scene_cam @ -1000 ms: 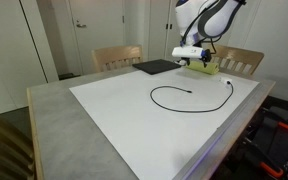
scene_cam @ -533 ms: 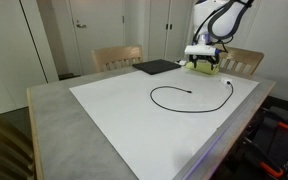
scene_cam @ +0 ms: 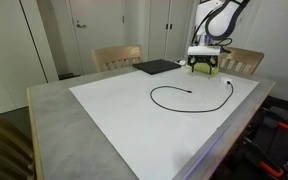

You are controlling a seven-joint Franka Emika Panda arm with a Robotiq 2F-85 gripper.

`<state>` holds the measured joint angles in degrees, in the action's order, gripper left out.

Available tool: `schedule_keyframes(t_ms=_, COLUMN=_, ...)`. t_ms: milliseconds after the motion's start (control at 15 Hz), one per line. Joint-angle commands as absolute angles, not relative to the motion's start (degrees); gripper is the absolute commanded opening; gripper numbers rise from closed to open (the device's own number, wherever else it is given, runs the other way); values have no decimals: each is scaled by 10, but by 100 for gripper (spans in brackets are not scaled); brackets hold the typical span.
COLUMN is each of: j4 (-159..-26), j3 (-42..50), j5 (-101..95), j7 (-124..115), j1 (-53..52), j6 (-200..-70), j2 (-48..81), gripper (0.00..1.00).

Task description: Take the charger and position it in the center of the table

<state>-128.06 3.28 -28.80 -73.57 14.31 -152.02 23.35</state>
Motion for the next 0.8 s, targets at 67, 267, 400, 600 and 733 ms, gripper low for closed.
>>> schedule_keyframes(t_ms=67, j4=-1298, j3=-120, j5=-209, j7=-540, j1=331, j6=-1539, j2=240, gripper=100)
schedule_keyframes(t_ms=267, j4=-1289, j3=-139, j5=-200, j7=-429, j1=376, j6=-1511, j2=242, gripper=100)
schedule_keyframes(t_ms=400, j4=-1298, j3=-41, j5=-138, j7=-410, j1=272, j6=-1537, j2=228, gripper=100)
schedule_keyframes(t_ms=600, j4=-1297, j3=-42, j5=-137, j7=-394, j1=278, j6=-1537, j2=231, gripper=100)
schedule_keyframes(t_ms=733, j4=-1295, j3=-41, j5=-119, j7=-353, j1=273, j6=-1543, j2=236, gripper=100)
